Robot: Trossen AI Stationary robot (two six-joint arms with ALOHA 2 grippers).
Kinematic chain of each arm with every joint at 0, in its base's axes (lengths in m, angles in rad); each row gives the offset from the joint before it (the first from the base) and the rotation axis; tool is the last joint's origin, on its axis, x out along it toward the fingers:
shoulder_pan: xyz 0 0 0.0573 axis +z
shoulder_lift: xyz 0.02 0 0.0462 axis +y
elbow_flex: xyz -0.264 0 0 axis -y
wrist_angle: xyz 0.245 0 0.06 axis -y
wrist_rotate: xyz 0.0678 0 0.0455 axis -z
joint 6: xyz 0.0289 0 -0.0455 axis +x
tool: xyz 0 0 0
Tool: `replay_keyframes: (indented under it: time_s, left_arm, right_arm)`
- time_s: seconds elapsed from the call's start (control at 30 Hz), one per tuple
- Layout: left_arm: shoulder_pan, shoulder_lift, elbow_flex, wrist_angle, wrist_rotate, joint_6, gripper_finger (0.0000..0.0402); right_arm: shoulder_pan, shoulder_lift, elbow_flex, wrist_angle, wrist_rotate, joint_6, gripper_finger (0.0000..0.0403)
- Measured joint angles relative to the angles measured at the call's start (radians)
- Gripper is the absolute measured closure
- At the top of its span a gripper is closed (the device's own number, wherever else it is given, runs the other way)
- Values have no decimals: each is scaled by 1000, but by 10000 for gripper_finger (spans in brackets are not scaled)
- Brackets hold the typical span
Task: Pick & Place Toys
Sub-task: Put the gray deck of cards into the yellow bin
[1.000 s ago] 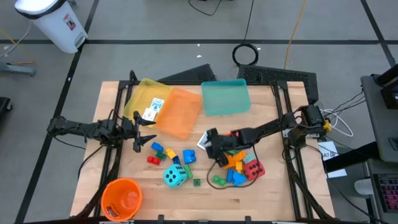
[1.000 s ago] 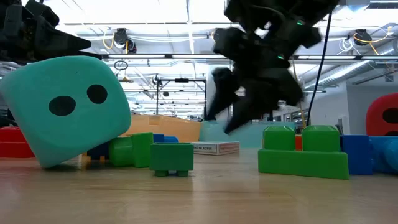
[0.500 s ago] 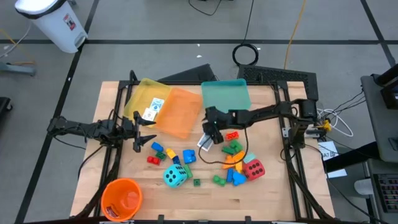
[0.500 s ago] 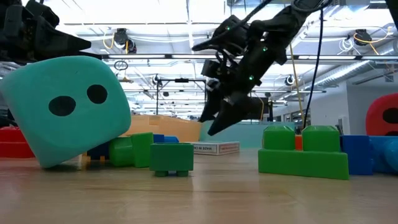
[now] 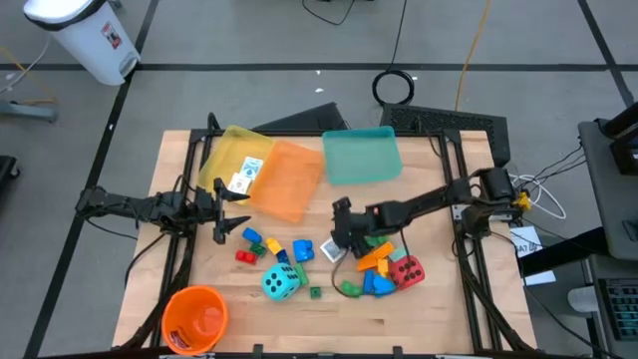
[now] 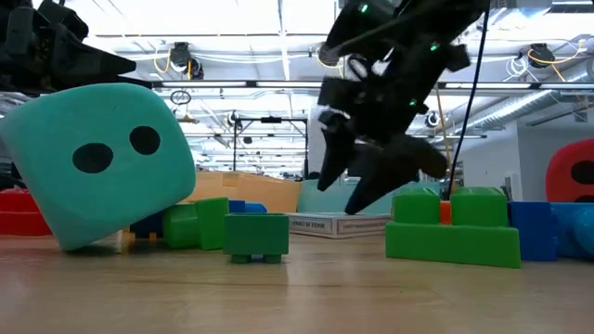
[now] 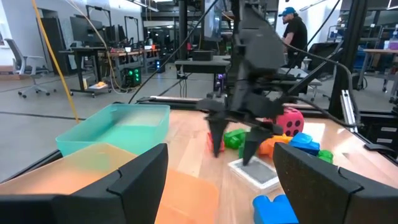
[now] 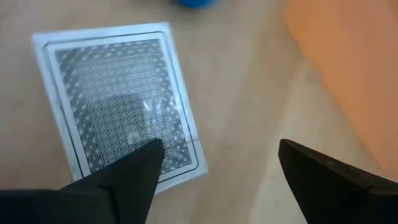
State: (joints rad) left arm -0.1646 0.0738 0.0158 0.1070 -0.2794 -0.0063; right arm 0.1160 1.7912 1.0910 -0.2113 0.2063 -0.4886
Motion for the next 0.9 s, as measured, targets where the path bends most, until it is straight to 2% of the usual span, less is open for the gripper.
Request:
replay_keyframes:
  time_s: [0.13, 0.23, 0.33, 0.53, 0.7, 0.9]
  left_arm:
    - [0, 0, 0, 0, 0, 1, 105]
    - [0, 0, 0, 0, 0, 1, 105]
    - [1, 0, 0, 0, 0, 0, 105]
    - [1, 0, 0, 0, 0, 1, 105]
    - [0, 0, 0, 0, 0, 1, 105]
    - [0, 0, 0, 0, 0, 1, 105]
  right_arm:
    - [75, -2, -5, 162, 242, -220, 90]
    - [112, -5, -2, 294, 310, -258, 90]
    - [122, -4, -4, 406, 314, -214, 90]
    - [106, -5, -2, 555, 310, 1, 90]
    - [49, -5, -3, 568, 87, 174, 90]
    - [8, -5, -2, 653, 77, 323, 90]
